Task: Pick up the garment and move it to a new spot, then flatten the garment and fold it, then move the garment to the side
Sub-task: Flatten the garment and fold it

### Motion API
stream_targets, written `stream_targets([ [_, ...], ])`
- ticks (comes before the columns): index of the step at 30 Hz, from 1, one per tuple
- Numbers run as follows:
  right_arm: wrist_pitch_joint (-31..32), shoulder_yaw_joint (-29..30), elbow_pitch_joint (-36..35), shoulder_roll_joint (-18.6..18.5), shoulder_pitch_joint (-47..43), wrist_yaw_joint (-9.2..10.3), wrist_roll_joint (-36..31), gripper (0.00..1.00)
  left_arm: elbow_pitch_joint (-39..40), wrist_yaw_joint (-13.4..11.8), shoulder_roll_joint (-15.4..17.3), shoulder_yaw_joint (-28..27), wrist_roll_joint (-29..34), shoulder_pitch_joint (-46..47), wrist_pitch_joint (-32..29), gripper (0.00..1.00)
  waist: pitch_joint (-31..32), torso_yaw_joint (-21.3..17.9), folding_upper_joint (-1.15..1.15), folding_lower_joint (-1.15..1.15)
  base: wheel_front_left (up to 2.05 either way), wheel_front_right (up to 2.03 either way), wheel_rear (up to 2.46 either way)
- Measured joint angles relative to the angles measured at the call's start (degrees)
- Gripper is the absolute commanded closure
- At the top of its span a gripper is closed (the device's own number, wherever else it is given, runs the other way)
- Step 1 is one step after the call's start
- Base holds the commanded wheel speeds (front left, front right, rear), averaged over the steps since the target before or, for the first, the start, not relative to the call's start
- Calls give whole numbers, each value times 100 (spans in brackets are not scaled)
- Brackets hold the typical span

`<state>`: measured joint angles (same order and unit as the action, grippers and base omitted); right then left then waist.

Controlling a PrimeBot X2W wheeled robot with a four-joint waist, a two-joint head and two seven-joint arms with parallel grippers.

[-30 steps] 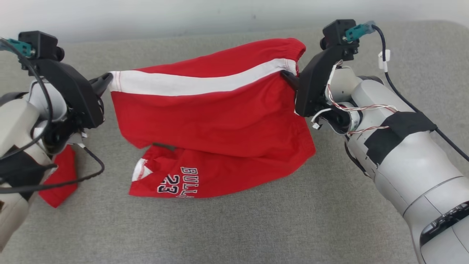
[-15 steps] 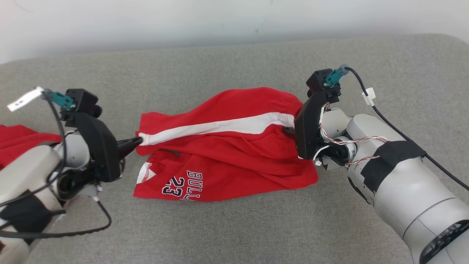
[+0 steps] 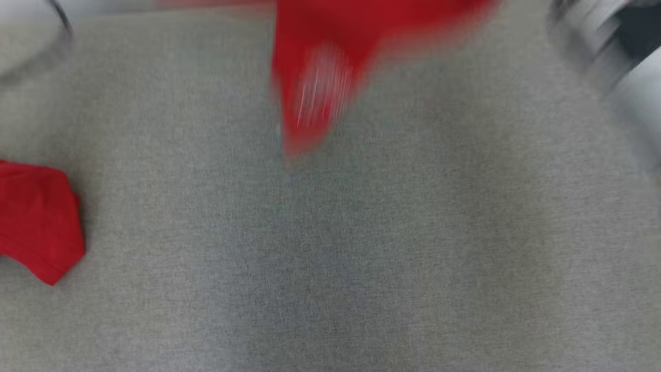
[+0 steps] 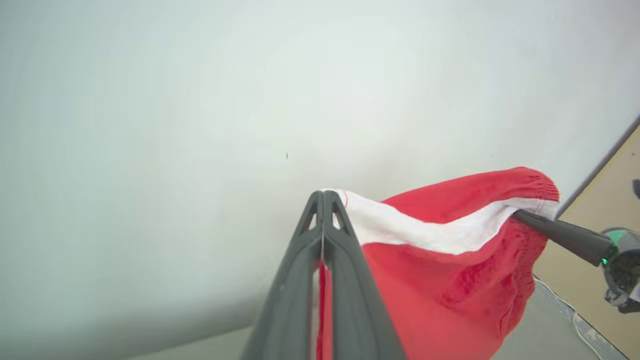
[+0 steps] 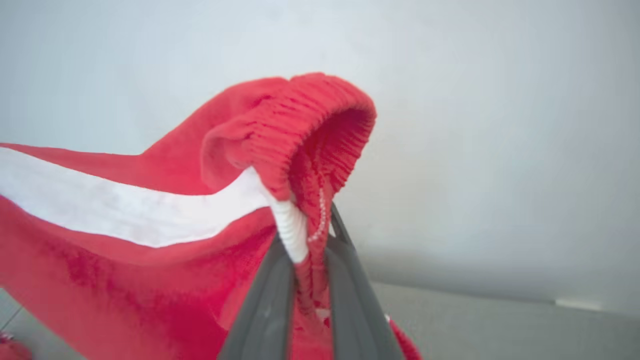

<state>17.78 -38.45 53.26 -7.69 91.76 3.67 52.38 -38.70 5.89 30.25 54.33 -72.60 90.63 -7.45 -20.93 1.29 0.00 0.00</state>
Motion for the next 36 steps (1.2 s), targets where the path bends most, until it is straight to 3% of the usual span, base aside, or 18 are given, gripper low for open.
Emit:
stream_targets([
  [2,-581,109,-153,-96,287,-52,-109,100,77,-37,104,10,466,145,542,100,-145,25,0,-1,0,0,0],
  [4,-1009,110,-156,-107,91,-172,-115,100,115,-32,140,21,514,-37,956,100,-257,60,-1,0,0,0,0],
  [9,-1705,-199,-83,-34,-1813,-576,-165,100,264,-31,157,315,612,-1588,1701,100,-238,154,2,3,0,0,0],
  [10,-1705,-199,-83,-34,-1813,-576,-165,100,264,-31,157,315,612,-1588,1701,100,-238,154,2,3,0,0,0],
  [11,-1929,-264,-122,-67,-2345,-725,-165,100,318,-40,151,544,671,-2140,1923,100,-139,176,1,0,0,0,0],
  [16,-2262,-398,-204,-79,-3094,-900,-162,100,279,-29,124,900,655,-3151,2059,100,128,194,0,0,0,0,0],
  [26,-2537,-650,-347,-331,-4576,-1033,-1,100,331,-24,-132,1168,539,-4354,2070,100,883,206,0,-1,0,0,0],
  [36,-2531,-948,-609,-582,-5779,-1076,156,100,595,-134,-119,1499,398,-5481,2070,100,1566,171,-1,-2,0,0,0],
])
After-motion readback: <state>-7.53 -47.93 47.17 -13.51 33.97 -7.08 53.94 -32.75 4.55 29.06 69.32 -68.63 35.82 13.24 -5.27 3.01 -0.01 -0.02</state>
